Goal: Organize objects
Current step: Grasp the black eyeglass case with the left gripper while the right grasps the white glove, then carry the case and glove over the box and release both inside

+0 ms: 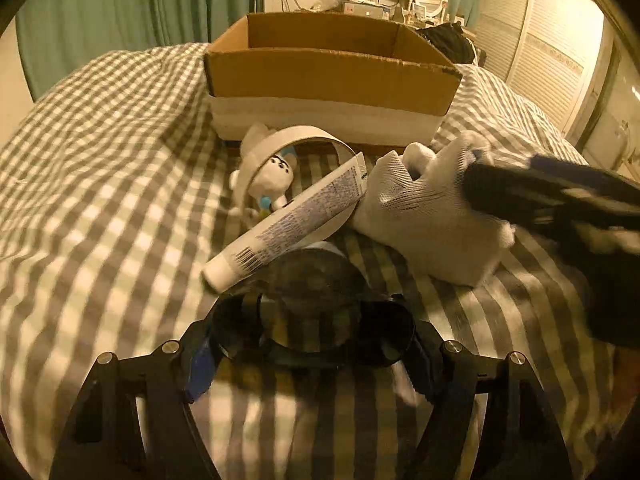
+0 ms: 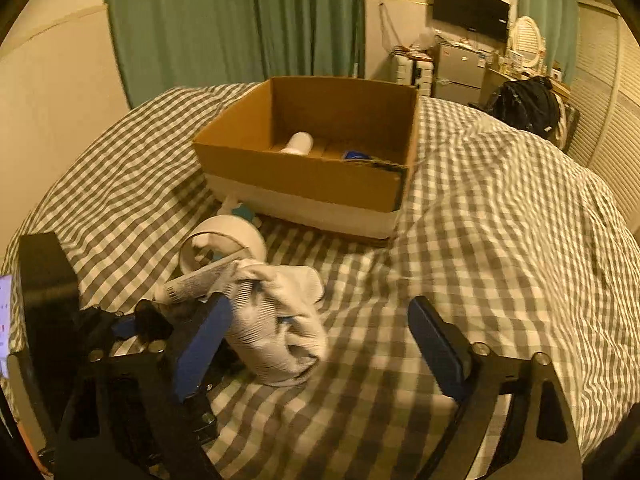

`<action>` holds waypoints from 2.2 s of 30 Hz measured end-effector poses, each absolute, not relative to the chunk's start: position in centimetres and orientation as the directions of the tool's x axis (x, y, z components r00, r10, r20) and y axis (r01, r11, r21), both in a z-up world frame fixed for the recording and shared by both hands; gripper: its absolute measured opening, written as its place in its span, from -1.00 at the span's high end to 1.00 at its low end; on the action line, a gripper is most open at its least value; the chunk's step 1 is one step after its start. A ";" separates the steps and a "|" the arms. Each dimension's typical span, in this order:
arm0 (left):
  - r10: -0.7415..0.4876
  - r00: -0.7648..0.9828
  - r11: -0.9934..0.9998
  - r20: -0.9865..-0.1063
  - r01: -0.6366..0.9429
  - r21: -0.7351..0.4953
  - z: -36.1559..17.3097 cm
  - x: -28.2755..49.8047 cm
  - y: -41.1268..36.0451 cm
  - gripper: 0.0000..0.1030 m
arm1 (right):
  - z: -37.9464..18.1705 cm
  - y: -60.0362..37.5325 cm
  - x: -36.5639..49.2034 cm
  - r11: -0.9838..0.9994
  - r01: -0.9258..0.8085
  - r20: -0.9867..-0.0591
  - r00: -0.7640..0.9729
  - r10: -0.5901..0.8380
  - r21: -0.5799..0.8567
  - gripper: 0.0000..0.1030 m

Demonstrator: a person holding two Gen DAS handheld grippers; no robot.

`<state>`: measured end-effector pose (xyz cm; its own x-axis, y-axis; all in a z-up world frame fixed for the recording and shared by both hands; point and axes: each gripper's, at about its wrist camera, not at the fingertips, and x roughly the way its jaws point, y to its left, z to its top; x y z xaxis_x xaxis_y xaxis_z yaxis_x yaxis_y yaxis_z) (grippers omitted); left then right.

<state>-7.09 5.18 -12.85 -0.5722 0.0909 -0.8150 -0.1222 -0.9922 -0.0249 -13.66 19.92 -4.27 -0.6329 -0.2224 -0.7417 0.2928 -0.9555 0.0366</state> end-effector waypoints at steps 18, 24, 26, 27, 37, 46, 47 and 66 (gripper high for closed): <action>0.078 -0.620 -0.996 -0.781 -0.078 -0.038 -8.1 -4.6 2.2 -0.51 | -2.6 17.9 -11.0 -0.919 0.386 -0.738 -0.596 -0.316 0.081 0.39; 0.120 -0.663 -0.993 -0.738 -0.095 -0.076 -3.6 -5.6 1.3 -0.51 | 1.6 18.2 -9.4 -0.921 0.389 -0.681 -0.668 -0.301 0.027 0.41; 0.120 -0.683 -0.992 -0.721 -0.101 -0.070 -1.8 -6.6 1.1 -0.51 | 3.3 18.5 -9.3 -0.922 0.387 -0.657 -0.692 -0.298 0.010 0.41; 0.120 -0.694 -0.992 -0.710 -0.106 -0.064 -0.9 -7.1 1.1 -0.51 | 4.1 18.5 -9.3 -0.922 0.387 -0.645 -0.705 -0.295 -0.002 0.41; 0.115 -0.770 -0.991 -0.627 -0.135 -0.015 5.2 -15.5 2.7 -0.51 | 12.0 18.9 -14.2 -0.941 0.338 -0.523 -0.806 -0.275 -0.027 0.41; 0.116 -0.783 -0.989 -0.612 -0.146 0.000 5.5 -25.8 3.6 -0.51 | 13.1 17.8 -22.8 -0.942 0.335 -0.504 -0.818 -0.277 -0.026 0.41; 0.121 -0.778 -0.989 -0.617 -0.150 -0.005 5.0 -27.1 3.6 -0.51 | 12.8 17.8 -23.9 -0.942 0.336 -0.509 -0.814 -0.279 -0.021 0.41; 0.200 -0.673 -0.941 -0.712 -0.335 0.052 -5.9 -33.2 6.5 -0.51 | 0.3 19.4 -34.5 -0.944 0.317 -0.678 -0.675 -0.291 0.090 0.41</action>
<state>-33.18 6.48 -5.89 -0.6732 0.2001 -0.7119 -0.3347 -0.9409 0.0520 -34.54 19.39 0.33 -0.6755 -0.2909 -0.6776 0.3168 -0.9443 0.0896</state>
